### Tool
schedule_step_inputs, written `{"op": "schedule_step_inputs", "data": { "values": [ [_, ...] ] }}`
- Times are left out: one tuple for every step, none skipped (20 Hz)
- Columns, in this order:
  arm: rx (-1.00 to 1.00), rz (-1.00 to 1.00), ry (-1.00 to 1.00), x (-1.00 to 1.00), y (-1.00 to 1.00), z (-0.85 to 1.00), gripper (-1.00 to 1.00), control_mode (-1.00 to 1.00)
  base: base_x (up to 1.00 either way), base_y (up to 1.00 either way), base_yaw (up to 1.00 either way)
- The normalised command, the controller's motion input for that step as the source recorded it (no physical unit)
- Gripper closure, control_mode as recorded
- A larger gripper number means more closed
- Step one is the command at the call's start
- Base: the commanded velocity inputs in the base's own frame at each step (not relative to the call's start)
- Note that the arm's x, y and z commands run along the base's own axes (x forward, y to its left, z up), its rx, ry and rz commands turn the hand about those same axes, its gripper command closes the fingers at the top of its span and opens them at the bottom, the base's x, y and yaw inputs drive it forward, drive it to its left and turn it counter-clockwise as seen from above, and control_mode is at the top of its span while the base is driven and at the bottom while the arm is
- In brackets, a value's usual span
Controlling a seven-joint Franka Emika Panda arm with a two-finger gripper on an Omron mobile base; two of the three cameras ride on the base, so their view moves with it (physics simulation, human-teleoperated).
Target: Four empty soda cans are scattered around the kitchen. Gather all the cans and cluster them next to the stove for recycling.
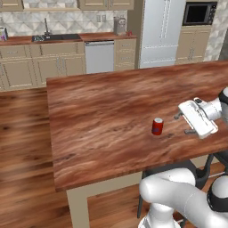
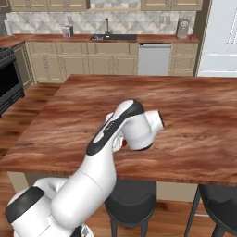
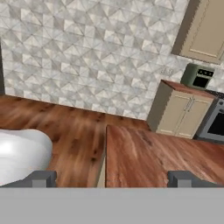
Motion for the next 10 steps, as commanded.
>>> {"op": "schedule_step_inputs", "data": {
  "values": [
    [-0.16, -0.10, 0.01, 0.00, -0.19, -0.03, -1.00, -1.00, 0.00, 0.00, 0.00],
    [-0.16, -0.12, 0.04, 0.00, -0.17, 0.00, -1.00, -1.00, 0.00, 0.00, 0.00],
    [-0.15, -0.13, 0.04, 0.01, -0.14, 0.00, -1.00, -1.00, 0.00, 0.00, 0.00],
    [-0.15, -0.13, 0.00, 0.02, -0.11, 0.00, -1.00, -1.00, 0.00, 0.00, 0.00],
    [-0.15, -0.13, 0.00, 0.03, -0.10, 0.00, -1.00, -1.00, 0.00, 0.00, 0.00],
    [-0.14, -0.13, 0.00, 0.05, -0.09, 0.00, -1.00, -1.00, 0.00, 0.00, 0.00],
    [-0.12, -0.12, 0.00, 0.05, -0.08, -0.03, -1.00, -1.00, 0.00, 0.00, 0.00],
    [-0.08, -0.10, -0.01, 0.10, -0.08, -0.09, -1.00, -1.00, 0.00, 0.00, 0.00],
    [-0.05, -0.08, -0.02, 0.12, -0.07, -0.14, -1.00, -1.00, 0.00, 0.00, 0.00],
    [-0.01, -0.03, 0.00, 0.11, -0.09, -0.14, -1.00, -1.00, 0.00, 0.00, 0.00]
  ]
}}
